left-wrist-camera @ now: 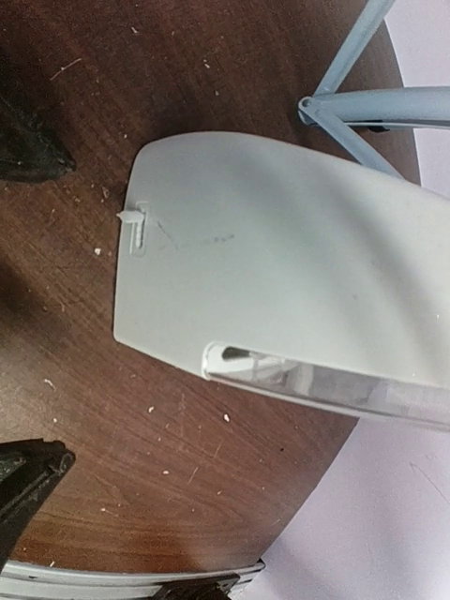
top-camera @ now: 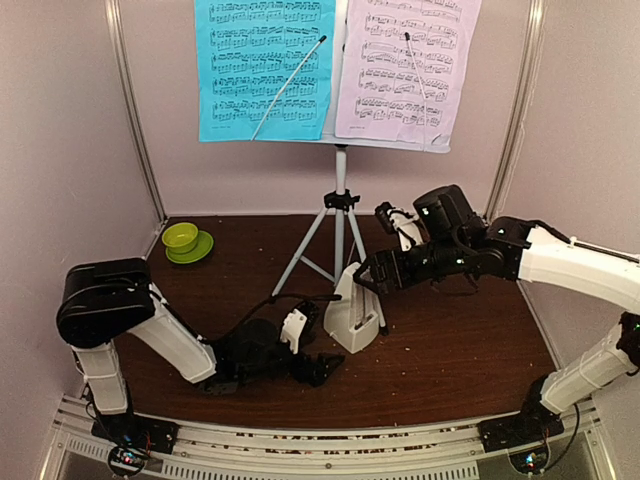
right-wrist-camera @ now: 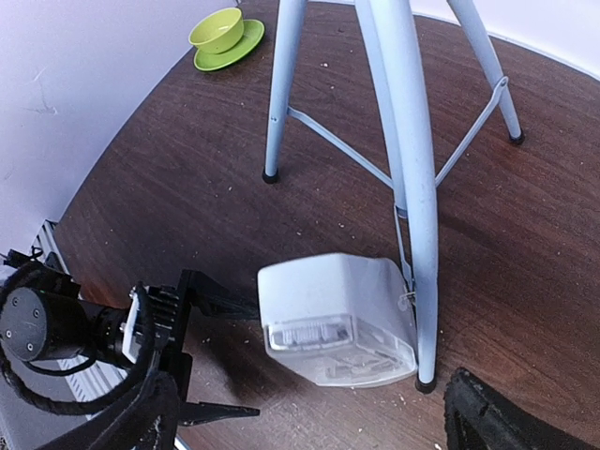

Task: Set up the instrument practice props

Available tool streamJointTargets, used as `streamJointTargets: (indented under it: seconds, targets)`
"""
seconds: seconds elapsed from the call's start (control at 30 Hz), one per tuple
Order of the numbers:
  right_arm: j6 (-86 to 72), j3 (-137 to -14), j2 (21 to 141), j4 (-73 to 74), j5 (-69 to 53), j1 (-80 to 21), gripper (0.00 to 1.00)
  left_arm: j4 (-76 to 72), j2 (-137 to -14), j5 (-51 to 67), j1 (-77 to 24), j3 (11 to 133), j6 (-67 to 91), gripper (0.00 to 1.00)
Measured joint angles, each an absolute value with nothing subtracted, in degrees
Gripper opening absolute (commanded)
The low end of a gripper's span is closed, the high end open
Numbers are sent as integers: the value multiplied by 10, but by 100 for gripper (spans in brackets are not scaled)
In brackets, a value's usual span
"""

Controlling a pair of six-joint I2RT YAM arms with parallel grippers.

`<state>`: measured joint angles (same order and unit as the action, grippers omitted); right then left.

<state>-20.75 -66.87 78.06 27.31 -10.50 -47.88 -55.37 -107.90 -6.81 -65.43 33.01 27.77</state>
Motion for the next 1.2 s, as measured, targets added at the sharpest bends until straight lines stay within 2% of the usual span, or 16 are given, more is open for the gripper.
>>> streamJointTargets:
  seconds: [0.6, 0.93, 1.2]
  targets:
    - [-225, -768, 891, 280, -106, -479, 83, -569, -1145, -107, -661, 381, 247, 96]
    - [-229, -768, 913, 292, -109, -479, 68, -536, -1165, -119, -661, 422, 233, 94]
    - [-229, -768, 915, 301, -110, -479, 60, -509, -1182, -129, -661, 447, 222, 84]
